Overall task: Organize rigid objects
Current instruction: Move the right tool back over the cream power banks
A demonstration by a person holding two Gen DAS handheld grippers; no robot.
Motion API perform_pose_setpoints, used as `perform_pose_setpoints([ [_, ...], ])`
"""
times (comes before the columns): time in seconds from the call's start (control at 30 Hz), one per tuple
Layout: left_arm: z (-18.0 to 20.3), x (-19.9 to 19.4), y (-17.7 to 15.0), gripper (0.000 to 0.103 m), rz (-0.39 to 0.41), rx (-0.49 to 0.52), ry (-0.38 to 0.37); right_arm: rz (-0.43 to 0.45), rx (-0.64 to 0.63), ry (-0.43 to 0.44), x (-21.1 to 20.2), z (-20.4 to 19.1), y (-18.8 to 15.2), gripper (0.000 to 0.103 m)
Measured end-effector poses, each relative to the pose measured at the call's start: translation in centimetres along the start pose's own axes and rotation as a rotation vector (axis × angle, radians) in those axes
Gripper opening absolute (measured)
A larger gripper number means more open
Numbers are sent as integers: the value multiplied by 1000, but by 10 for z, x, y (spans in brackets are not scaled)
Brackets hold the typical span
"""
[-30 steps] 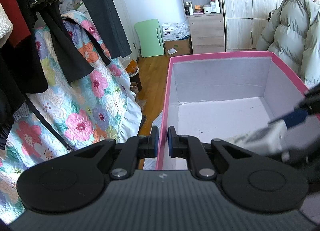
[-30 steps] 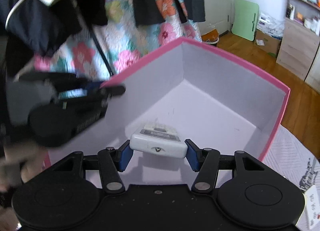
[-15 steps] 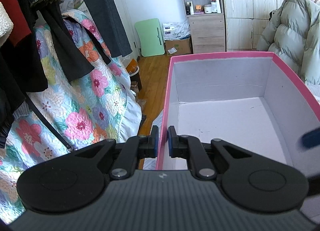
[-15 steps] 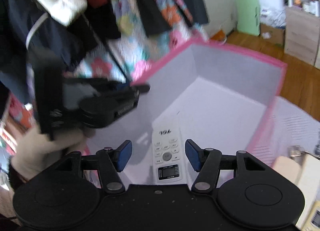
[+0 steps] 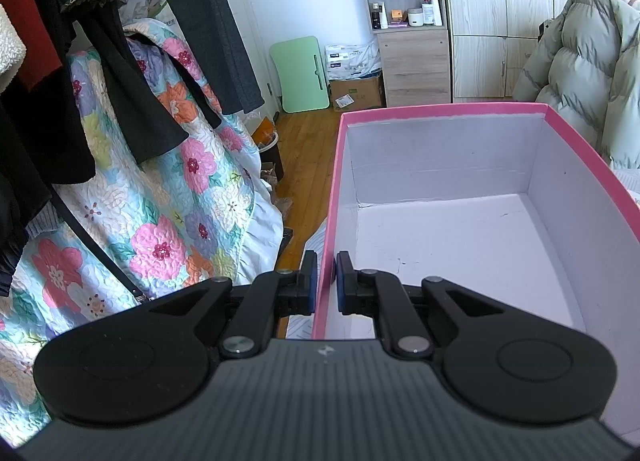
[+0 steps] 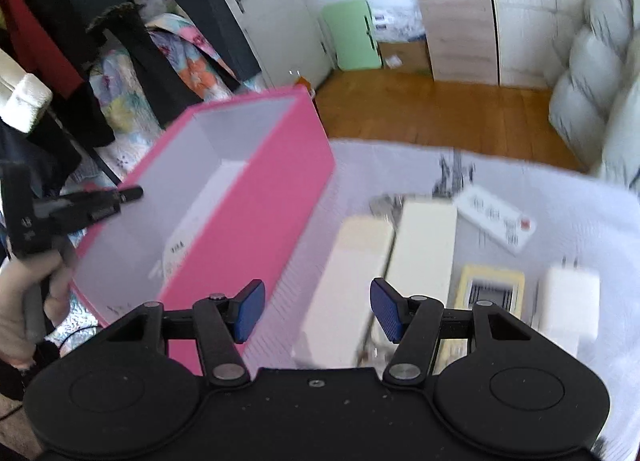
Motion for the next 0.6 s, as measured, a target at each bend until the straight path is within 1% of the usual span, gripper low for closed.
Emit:
perform_pose_setpoints([
  [0.13, 0, 0, 0, 9, 0, 1, 0, -35, 26, 18, 19, 5, -14, 62],
  [0.2, 0, 0, 0, 9, -1, 3, 0, -52, 17, 6, 32, 2, -15, 62],
  [0.33, 0, 1, -1, 9, -2, -1, -2, -95, -51, -51, 56, -1, -18, 63],
  [0.4, -1, 1, -1, 9, -2, 0, 0, -95, -96, -77, 64, -5, -16, 63],
  [0.6, -1, 1, -3, 9, -3, -8, -1, -100, -171, -150, 79, -7, -10, 65],
])
Point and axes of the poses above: each gripper's, at about its wrist camera, not at the fingertips, and x roughly the way its jaws point, z to its right, y to its top, the point moved 9 cm from there along x, roughly the way its jaws point, and after that the axes turned 4 degrees about z, right-handed, at the moved point
